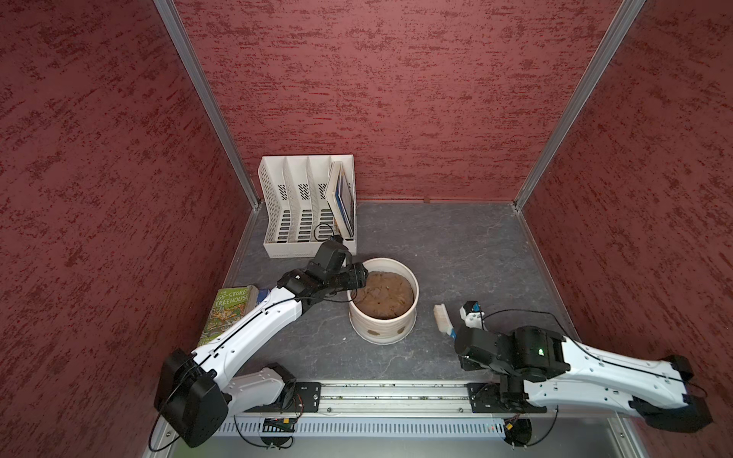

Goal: Scrub the dried mud off the ceramic pot
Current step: Brush off the soil from the pot.

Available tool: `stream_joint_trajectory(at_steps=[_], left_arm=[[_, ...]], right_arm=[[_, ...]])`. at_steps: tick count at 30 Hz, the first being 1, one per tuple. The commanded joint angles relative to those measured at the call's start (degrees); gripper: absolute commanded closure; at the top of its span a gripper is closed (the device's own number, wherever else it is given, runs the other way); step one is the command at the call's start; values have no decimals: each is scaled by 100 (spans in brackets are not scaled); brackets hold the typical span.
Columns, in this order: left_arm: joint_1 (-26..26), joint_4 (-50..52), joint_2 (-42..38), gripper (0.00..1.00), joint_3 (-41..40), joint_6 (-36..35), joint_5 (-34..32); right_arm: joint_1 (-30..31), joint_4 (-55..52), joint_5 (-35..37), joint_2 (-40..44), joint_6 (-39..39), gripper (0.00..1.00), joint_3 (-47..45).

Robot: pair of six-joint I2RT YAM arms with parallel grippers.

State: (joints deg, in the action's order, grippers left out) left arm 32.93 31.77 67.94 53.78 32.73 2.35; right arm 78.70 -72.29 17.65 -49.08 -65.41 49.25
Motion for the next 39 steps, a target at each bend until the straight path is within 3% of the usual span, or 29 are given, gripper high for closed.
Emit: stream_joint_trajectory(at_steps=[1, 6, 12, 20, 25, 39], left_arm=[[21, -129, 20, 29, 81, -66, -206], [21, -211, 108, 30, 139, -140, -231], [21, -252, 178, 34, 124, -140, -258], [12, -182, 133, 35, 242, -251, -321], [-5, -289, 63, 39, 178, -233, -391], [-14, -426, 213, 47, 36, -189, -298]], right_arm=[[538, -314, 774, -536, -547, 100, 495], [818, -676, 1296, -1179, -955, 100, 864], [851, -361, 1540, -1116, -1146, 100, 685], [848, -12, 1485, -960, -941, 100, 675], [849, 782, 1376, -698, -514, 100, 383], [924, 1041, 1231, -708, -612, 100, 246]])
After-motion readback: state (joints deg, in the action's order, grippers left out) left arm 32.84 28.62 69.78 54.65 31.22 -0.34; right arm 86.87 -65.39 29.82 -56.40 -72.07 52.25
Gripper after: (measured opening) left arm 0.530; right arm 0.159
